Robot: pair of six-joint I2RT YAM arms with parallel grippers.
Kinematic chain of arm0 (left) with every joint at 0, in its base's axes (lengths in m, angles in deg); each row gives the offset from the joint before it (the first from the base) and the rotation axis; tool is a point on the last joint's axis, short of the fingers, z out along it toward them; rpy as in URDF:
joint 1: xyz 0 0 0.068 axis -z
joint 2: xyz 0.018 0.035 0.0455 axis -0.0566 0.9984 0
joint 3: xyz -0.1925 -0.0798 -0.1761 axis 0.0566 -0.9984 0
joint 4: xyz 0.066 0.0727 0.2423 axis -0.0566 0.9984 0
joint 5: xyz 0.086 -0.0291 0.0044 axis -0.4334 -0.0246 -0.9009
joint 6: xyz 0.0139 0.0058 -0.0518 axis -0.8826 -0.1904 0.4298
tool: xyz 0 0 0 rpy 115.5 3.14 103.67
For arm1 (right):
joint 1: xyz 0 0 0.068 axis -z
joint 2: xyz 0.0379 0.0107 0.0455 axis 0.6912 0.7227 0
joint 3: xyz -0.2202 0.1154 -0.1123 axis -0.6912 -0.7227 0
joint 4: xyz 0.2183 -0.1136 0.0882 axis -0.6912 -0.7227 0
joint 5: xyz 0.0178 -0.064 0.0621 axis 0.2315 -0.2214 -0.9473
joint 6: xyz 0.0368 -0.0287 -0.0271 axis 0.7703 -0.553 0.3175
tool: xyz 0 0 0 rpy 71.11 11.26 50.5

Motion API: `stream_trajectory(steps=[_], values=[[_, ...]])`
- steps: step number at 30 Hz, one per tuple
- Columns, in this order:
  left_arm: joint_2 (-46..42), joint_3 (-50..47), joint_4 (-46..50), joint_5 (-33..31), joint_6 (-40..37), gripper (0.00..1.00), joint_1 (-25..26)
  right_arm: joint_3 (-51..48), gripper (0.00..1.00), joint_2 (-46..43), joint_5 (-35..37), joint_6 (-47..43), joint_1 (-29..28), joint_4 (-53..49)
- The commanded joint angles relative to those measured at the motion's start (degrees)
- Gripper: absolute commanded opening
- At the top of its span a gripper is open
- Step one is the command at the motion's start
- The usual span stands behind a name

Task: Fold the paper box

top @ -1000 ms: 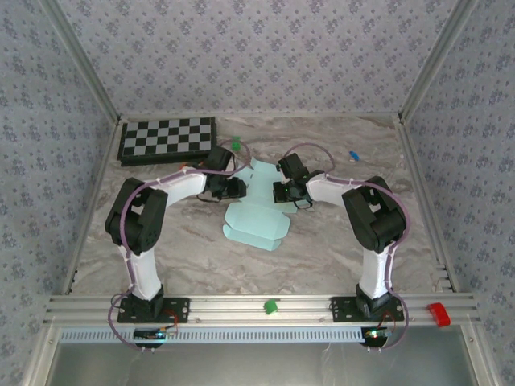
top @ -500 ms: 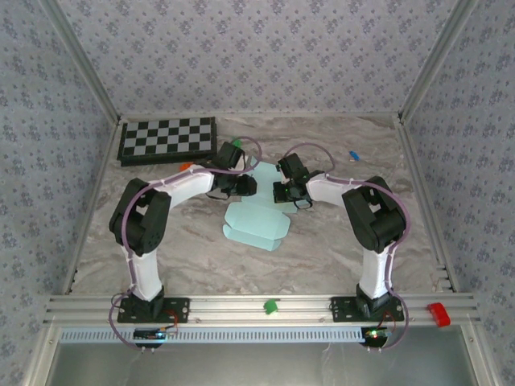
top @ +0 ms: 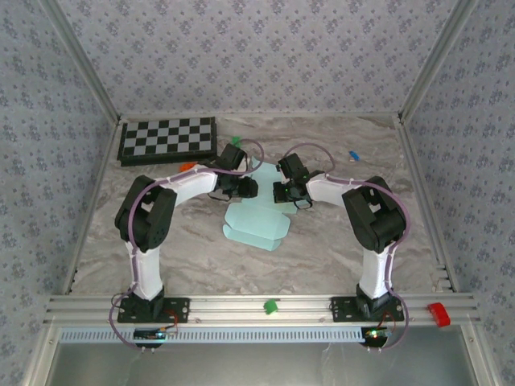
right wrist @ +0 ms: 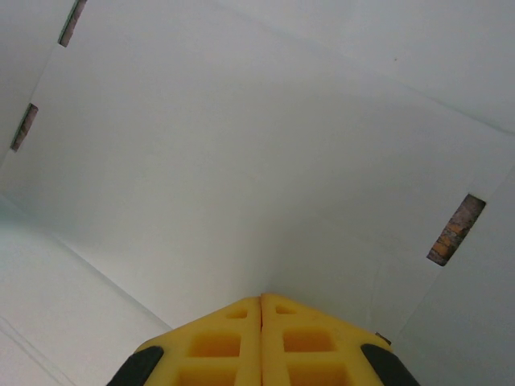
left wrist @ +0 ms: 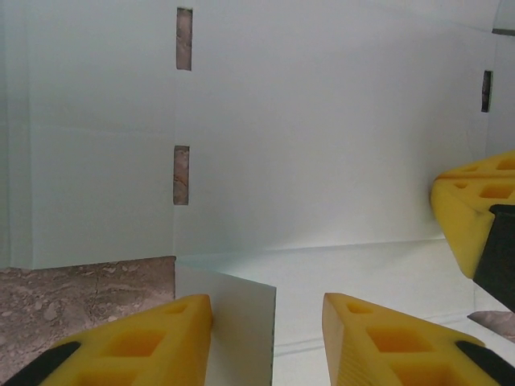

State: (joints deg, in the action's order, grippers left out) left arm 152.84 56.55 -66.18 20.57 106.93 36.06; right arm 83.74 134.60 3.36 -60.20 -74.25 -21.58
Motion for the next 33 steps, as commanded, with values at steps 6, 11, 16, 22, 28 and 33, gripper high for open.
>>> stream_trajectory(steps=[6,11,16,22,28,33], values=[[-7.59,-1.68,-0.88,-2.28,2.36,0.48,-2.74,-1.81,0.07,0.37,1.19,-1.0,-0.48,-7.84],[-9.6,-1.82,0.32,-2.2,1.28,0.48,-4.23,-3.0,0.07,-0.78,0.77,-1.89,-0.93,-7.72],[-11.75,-3.15,1.48,-2.0,0.04,0.46,-4.18,-4.71,0.07,-2.9,0.77,-2.13,-1.34,-7.88],[-16.72,-7.04,3.93,-3.53,-1.15,0.31,-2.05,-3.41,0.09,-6.55,1.32,-2.14,-1.2,-9.44],[-19.57,-12.36,1.18,-3.87,1.81,0.05,1.88,0.83,0.17,-8.66,0.33,-3.64,0.13,-12.36],[-18.04,-13.86,-4.29,-0.34,4.76,0.0,3.51,5.1,0.28,-7.43,-3.51,-7.65,4.19,-13.74]])
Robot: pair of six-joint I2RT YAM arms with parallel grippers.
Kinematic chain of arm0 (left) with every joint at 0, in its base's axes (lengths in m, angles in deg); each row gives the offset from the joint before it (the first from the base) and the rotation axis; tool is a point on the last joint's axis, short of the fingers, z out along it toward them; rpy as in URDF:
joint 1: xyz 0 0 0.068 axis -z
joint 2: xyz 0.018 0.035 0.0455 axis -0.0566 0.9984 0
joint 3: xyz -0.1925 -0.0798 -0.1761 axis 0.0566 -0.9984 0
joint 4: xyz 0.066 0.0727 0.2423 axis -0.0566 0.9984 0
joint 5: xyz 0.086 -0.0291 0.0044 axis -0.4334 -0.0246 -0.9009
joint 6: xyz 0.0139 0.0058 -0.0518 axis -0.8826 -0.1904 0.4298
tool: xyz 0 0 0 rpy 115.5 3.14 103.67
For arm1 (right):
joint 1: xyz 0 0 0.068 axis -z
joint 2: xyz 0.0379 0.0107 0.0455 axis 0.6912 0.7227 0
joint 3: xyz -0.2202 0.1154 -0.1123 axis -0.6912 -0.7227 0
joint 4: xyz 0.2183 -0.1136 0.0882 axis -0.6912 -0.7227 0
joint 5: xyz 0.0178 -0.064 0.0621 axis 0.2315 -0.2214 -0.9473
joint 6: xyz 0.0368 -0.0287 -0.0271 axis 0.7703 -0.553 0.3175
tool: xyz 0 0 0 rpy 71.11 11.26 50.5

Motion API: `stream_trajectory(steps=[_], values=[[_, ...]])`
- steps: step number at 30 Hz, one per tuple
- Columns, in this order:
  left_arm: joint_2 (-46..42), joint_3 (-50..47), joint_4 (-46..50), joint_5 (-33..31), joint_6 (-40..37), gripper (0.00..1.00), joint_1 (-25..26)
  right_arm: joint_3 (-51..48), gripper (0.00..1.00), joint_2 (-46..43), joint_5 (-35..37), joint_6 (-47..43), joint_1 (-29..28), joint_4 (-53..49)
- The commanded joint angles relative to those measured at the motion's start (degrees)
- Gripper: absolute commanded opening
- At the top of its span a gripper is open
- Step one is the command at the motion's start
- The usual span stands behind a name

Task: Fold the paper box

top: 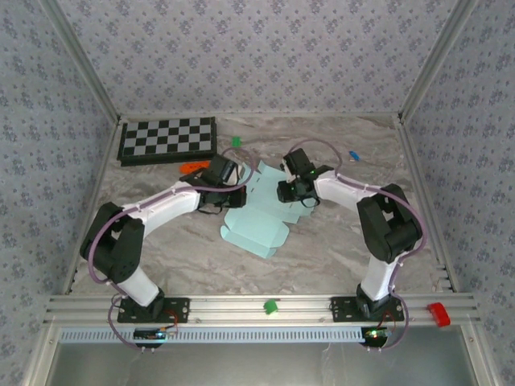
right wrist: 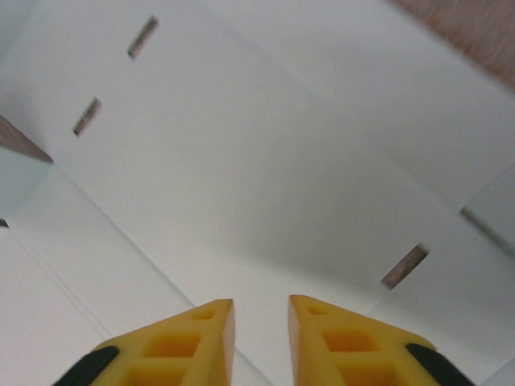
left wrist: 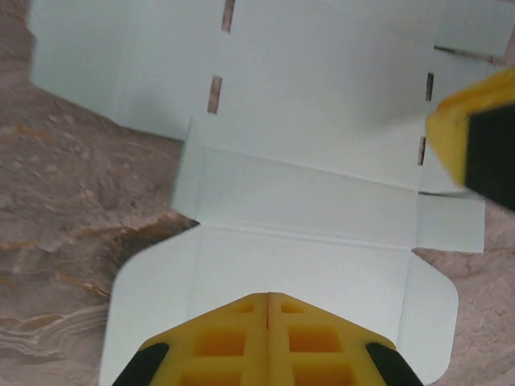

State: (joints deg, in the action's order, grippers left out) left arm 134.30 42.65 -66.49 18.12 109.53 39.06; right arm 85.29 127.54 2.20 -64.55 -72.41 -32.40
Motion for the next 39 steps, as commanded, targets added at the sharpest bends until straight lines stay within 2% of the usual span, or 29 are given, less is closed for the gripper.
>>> stream_trajectory(steps=[1,7,16,23,29,39], values=[[1.18,0.42,-4.58,2.57,2.3,0.0,0.96,4.48,0.29,0.36,-3.99,-4.3,3.62,-3.42],[7.59,5.16,-5.06,3.2,2.89,0.0,3.23,10.87,0.34,5.71,-9.48,-11.25,9.76,-6.1],[15.04,10.24,-1.59,2.64,2.35,0.0,3.52,22.38,0.44,15.33,-15.17,-16.56,15.1,-13.16],[16.84,10.23,-2.11,2.67,2.57,0.0,3.61,26.65,0.45,19.16,-15.66,-17.5,15.42,-16.3],[18.88,10.68,-1.7,2.54,3.09,0.0,3.67,29.55,0.5,21.66,-16.81,-18.42,15.42,-17.98],[19.39,8.35,0.41,-1.87,3.09,0.0,4.64,36.25,0.56,27.07,-19.35,-21.7,15.43,-23.22]])
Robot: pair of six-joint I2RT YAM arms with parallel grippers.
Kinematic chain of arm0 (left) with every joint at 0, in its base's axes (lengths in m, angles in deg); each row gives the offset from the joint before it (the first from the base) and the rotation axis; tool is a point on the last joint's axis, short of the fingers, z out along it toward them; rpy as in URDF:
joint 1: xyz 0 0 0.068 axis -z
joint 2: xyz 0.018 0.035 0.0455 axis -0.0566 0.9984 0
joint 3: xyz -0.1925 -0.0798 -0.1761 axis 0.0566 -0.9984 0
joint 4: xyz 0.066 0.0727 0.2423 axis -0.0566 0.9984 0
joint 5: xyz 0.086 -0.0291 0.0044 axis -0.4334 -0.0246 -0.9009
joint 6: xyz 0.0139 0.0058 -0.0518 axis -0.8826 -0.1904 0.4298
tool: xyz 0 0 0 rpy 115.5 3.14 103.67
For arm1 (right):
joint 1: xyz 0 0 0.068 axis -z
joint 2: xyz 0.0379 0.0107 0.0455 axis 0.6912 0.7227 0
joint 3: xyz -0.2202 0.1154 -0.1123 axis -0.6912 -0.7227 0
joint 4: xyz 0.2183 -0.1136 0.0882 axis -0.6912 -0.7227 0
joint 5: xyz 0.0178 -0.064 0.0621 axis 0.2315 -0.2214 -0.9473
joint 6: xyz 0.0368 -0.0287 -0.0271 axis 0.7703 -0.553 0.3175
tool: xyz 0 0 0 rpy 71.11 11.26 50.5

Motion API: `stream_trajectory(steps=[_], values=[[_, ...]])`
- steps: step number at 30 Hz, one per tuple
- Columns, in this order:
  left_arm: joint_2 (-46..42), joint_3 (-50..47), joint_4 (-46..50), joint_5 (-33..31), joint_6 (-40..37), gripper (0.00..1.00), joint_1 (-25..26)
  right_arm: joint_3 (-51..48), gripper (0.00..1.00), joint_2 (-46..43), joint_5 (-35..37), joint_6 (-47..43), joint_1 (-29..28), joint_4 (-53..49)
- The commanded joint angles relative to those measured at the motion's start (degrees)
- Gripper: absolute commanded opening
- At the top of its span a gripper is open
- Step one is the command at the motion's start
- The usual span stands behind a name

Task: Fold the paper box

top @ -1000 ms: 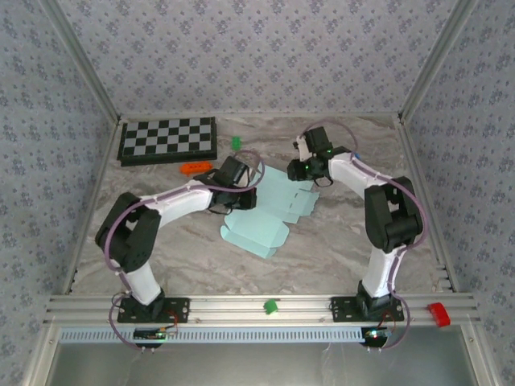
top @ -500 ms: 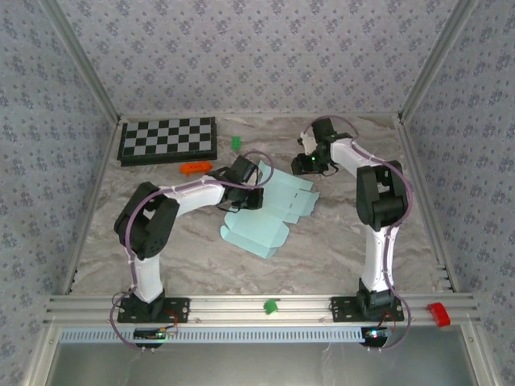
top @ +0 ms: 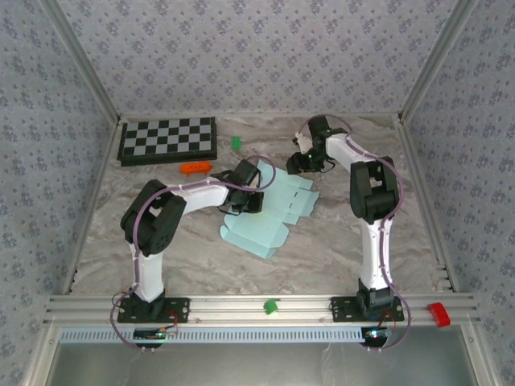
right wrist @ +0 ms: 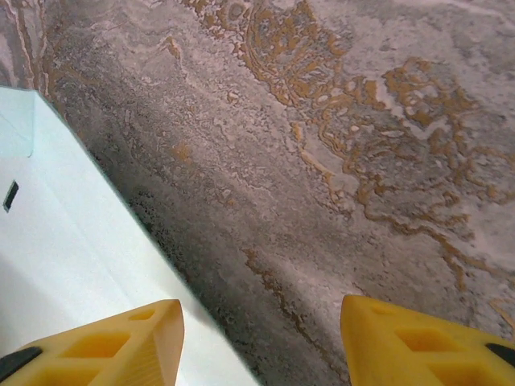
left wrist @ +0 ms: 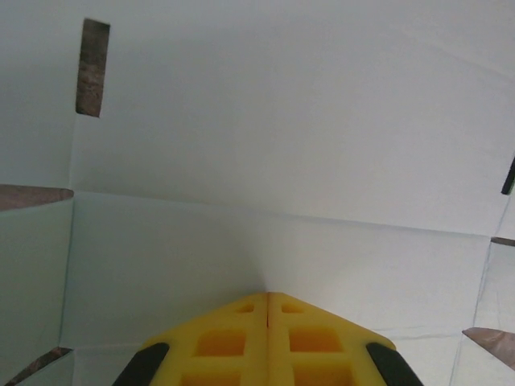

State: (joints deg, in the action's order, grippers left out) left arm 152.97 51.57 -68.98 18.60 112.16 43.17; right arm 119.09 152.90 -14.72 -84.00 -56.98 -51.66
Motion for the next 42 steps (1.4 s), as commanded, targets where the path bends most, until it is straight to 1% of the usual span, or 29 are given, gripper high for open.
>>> stream_trajectory(steps=[1,8,12,23,30,32,35,37,40,42], values=[[0.8,-0.92,2.77,-2.39,0.56,0.0,0.67,2.82,0.57,1.99,-3.15,-2.78,-0.07,-4.22],[0.91,-2.37,2.21,-3.25,0.91,0.0,1.3,5.58,0.57,3.96,-7.52,-5.67,-0.19,-6.59],[0.92,-2.59,2.1,-3.45,1.0,0.0,1.32,6.66,0.55,4.79,-10.34,-7.14,-0.19,-8.21],[0.29,-3.16,1.89,-4.3,0.78,0.0,1.38,10.45,0.53,7.1,-11.66,-10.25,-0.28,-12.86],[0.05,-3.09,1.89,-4.31,0.65,0.0,1.43,11.08,0.33,6.71,-13.33,-12.47,-0.15,-13.93],[-0.12,-3.16,1.77,-4.28,0.59,0.0,1.44,11.6,0.31,6.78,-13.5,-13.41,-0.19,-14.58],[-0.3,-3.16,1.71,-4.31,0.56,0.0,1.47,12.22,0.26,6.82,-13.6,-14.67,-0.16,-15.51],[-0.63,-3.16,1.67,-4.31,0.56,0.0,1.39,12.39,0.2,6.66,-13.51,-15.53,-0.15,-15.94],[-1.71,-3.2,1.57,-4.27,0.61,0.0,1.37,11.84,0.15,5.65,-13.0,-17.11,-0.1,-15.36],[-2.88,-3.24,1.31,-4.33,0.56,0.06,1.47,11.03,0.12,4.58,-12.9,-18.75,-0.1,-14.58]])
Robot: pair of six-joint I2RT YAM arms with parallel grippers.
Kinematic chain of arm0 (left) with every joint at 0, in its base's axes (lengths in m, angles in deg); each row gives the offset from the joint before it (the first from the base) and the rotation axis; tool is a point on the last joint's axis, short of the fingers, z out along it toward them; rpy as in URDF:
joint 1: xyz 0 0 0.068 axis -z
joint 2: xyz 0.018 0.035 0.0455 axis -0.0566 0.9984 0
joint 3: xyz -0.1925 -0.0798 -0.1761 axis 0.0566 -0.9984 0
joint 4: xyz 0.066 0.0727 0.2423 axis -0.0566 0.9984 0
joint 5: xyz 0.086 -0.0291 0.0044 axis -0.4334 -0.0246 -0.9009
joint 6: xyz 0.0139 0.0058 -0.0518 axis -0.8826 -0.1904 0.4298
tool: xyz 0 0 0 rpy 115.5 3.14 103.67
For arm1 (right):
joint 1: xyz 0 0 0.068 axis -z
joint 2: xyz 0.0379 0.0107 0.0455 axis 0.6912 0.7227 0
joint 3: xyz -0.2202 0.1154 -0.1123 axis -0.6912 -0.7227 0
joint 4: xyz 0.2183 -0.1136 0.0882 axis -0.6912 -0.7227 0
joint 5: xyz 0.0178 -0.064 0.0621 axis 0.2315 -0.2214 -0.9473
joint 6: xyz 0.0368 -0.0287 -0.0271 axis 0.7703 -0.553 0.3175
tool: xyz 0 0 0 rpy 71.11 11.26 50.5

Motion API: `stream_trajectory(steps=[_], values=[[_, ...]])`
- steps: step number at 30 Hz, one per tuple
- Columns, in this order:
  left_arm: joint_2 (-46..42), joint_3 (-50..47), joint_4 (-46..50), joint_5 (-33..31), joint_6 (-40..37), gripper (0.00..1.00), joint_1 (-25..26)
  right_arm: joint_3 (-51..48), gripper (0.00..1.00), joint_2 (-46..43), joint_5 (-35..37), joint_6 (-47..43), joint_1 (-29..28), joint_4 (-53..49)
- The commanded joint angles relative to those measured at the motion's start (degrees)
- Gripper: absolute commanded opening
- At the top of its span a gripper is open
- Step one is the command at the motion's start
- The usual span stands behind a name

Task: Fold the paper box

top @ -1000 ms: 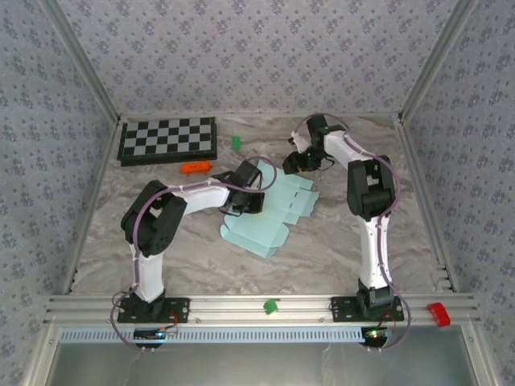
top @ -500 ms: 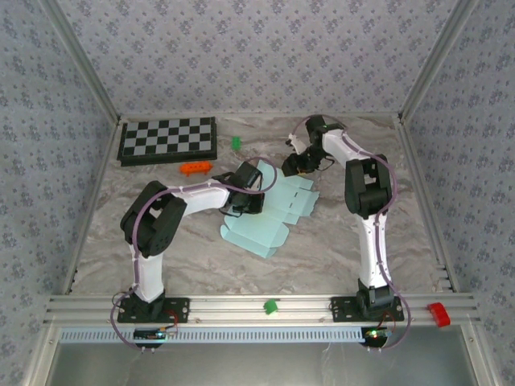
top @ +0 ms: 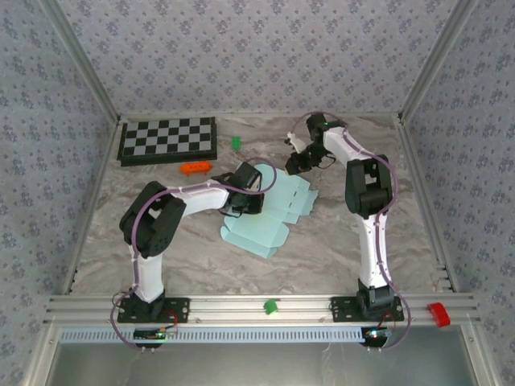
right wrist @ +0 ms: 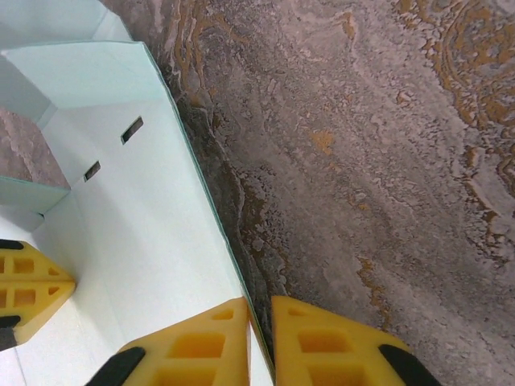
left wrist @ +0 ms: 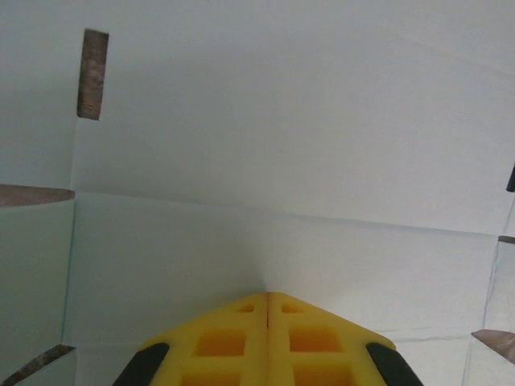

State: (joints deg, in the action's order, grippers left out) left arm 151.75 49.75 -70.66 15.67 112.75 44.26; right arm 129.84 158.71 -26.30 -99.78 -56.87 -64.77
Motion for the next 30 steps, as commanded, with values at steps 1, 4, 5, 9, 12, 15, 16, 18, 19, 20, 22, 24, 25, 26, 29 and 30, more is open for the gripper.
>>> stream_trajectory(steps=[1,4,5,9,12,15,16,18,19,20,22,24,25,26,29,30], values=[[-2.4,-1.6,2.84,-1.7,-0.07,0.13,0.37,-0.21,0.12,-1.94,-1.34,-3.95,-0.14,-1.05],[-5.07,-2.77,1.83,-3.02,0.1,0.22,0.35,-1.87,0.09,-4.0,-1.69,-7.39,-0.11,0.68],[-5.98,-3.2,1.51,-3.6,0.23,0.25,0.34,-2.66,0.08,-4.75,-1.16,-8.32,-0.2,1.67],[-9.43,-5.17,0.96,-7.11,0.71,0.32,0.18,-6.14,0.04,-7.83,0.47,-11.48,-0.39,5.44],[-11.6,-7.09,0.72,-9.18,1.36,0.33,-0.13,-8.49,0.03,-10.03,1.76,-13.44,-0.56,8.08],[-13.06,-9.2,0.37,-10.31,2.37,0.33,-0.94,-10.81,0.03,-12.38,3.24,-15.35,-0.78,10.65],[-13.44,-9.97,0.15,-10.43,2.69,0.33,-1.26,-11.75,0.03,-13.18,3.97,-16.06,-0.86,11.49],[-13.75,-11.35,0.0,-10.08,3.28,0.32,-1.96,-13.2,0.03,-14.69,5.4,-17.19,-1.32,13.08],[-13.92,-12.11,0.01,-9.99,3.63,0.31,-2.26,-14.03,0.02,-15.4,6.01,-17.73,-1.5,14.08],[-14.08,-12.72,-0.11,-9.91,3.87,0.31,-2.42,-14.59,0.02,-16.04,6.42,-18.35,-1.67,14.63],[-14.41,-14.11,-0.49,-9.35,4.32,0.3,-2.85,-15.97,0.01,-17.32,7.9,-19.05,-2.14,16.42],[-14.62,-15.33,-0.96,-8.89,4.77,0.28,-2.98,-17.06,0.01,-18.49,8.26,-19.84,-2.56,17.65],[-14.63,-15.97,-1.34,-8.7,4.87,0.27,-3.09,-17.74,0.01,-19.07,8.65,-19.76,-2.63,18.1],[-14.72,-16.46,-1.64,-8.59,4.89,0.27,-3.07,-18.34,0.01,-19.63,9.15,-19.88,-2.88,19.96],[-14.7,-17.83,-2.75,-7.82,5.55,0.23,-3.25,-19.53,0.0,-21.04,11.53,-20.59,-3.66,21.57],[-14.69,-18.08,-2.94,-7.58,5.73,0.21,-3.29,-19.85,0.0,-21.47,12.3,-20.97,-3.95,21.96]])
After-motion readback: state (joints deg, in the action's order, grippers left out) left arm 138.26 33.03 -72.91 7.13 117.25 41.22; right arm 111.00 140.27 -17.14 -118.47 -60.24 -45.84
